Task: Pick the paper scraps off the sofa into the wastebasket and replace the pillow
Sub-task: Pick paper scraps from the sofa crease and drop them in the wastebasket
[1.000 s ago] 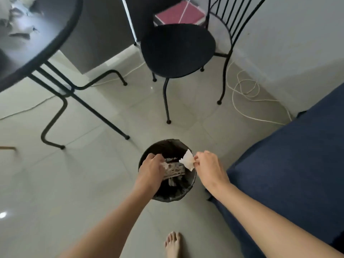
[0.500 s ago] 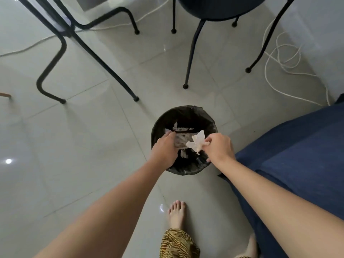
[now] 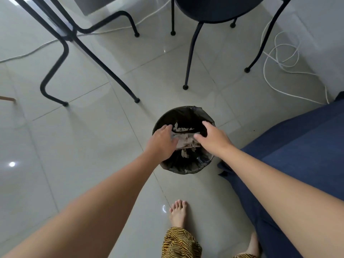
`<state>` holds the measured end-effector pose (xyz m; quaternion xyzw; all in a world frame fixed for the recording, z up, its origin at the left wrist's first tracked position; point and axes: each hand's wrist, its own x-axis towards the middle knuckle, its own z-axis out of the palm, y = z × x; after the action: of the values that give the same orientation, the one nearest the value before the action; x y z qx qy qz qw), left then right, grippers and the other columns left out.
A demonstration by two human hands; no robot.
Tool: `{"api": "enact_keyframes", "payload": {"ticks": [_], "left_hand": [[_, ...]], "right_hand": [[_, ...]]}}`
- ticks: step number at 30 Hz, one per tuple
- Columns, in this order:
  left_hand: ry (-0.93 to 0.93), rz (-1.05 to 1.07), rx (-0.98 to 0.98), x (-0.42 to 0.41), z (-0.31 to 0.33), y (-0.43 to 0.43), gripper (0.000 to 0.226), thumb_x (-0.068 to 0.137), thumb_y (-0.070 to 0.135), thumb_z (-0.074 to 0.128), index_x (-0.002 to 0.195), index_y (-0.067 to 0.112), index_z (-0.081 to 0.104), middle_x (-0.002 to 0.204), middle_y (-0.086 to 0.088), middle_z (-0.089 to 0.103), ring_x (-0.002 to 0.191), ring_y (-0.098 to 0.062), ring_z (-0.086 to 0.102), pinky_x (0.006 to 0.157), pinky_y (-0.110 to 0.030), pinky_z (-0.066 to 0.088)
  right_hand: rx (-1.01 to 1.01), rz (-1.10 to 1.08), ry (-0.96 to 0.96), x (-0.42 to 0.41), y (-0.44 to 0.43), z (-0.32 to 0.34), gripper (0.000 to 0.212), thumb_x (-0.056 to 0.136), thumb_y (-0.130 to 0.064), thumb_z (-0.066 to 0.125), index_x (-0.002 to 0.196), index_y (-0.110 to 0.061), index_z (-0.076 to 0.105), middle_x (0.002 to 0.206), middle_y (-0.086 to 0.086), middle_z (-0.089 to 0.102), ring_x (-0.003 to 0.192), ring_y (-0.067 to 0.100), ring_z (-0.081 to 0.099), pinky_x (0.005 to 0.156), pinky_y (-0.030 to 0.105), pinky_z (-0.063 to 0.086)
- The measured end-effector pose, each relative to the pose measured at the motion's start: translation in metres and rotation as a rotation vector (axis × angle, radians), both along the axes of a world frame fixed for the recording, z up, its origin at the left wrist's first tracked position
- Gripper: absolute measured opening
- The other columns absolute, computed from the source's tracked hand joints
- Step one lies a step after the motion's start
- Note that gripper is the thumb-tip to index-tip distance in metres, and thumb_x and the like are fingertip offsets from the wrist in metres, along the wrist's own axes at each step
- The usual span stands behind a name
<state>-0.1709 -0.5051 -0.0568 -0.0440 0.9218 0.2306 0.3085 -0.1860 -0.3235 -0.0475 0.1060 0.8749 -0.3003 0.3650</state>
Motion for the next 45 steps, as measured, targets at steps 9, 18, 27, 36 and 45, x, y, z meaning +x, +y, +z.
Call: {"api": "enact_keyframes", "payload": {"ticks": [9,18,27,36,45], "left_hand": [[0.098,-0.060,0.007,-0.059,0.094,0.069,0.067,0.100,0.057,0.033,0.154,0.018,0.029,0.158,-0.007,0.034,0.143,-0.028,0.032,0.112,-0.041,0.028],[0.265,-0.339,0.072,-0.075,0.214,0.258,0.068,0.101,0.056,0.033,0.154,0.013,0.028,0.157,-0.011,0.034,0.144,-0.027,0.030,0.114,-0.036,0.024],[0.311,-0.686,0.184,0.000,0.263,0.510,0.069,0.101,0.055,0.034,0.157,0.016,0.021,0.160,-0.004,0.028,0.147,-0.021,0.020,0.114,-0.037,0.021],[0.209,-0.937,0.175,0.106,0.215,0.695,0.068,0.101,0.053,0.039,0.157,0.018,0.021,0.161,-0.005,0.023,0.147,-0.022,0.019,0.114,-0.037,0.022],[0.059,-0.984,0.058,0.123,0.115,0.762,0.073,0.098,0.058,0.040,0.157,0.019,0.020,0.163,-0.003,0.019,0.149,-0.021,0.016,0.118,-0.041,0.023]], "right_hand": [[0.097,-0.054,0.199,-0.046,0.066,0.096,0.077,0.097,-0.064,0.044,0.160,-0.027,0.020,0.167,0.013,0.019,0.153,0.032,0.018,0.117,0.051,0.027],[0.216,-0.270,0.319,-0.012,0.257,0.222,0.087,0.091,-0.074,0.042,0.161,-0.030,0.014,0.170,0.012,0.004,0.156,0.031,0.006,0.122,0.053,0.016],[0.305,-0.614,0.282,0.135,0.482,0.257,0.088,0.090,-0.075,0.041,0.161,-0.031,0.015,0.170,0.011,0.006,0.156,0.029,0.007,0.123,0.051,0.016],[0.316,-0.873,0.122,0.294,0.643,0.184,0.074,0.091,-0.069,0.048,0.155,-0.035,0.031,0.162,0.013,0.025,0.149,0.030,0.026,0.112,0.051,0.037],[0.311,-0.763,0.010,0.326,0.705,0.082,0.067,0.096,-0.060,0.049,0.155,-0.038,0.026,0.155,0.014,0.031,0.140,0.035,0.035,0.102,0.051,0.044]]}}
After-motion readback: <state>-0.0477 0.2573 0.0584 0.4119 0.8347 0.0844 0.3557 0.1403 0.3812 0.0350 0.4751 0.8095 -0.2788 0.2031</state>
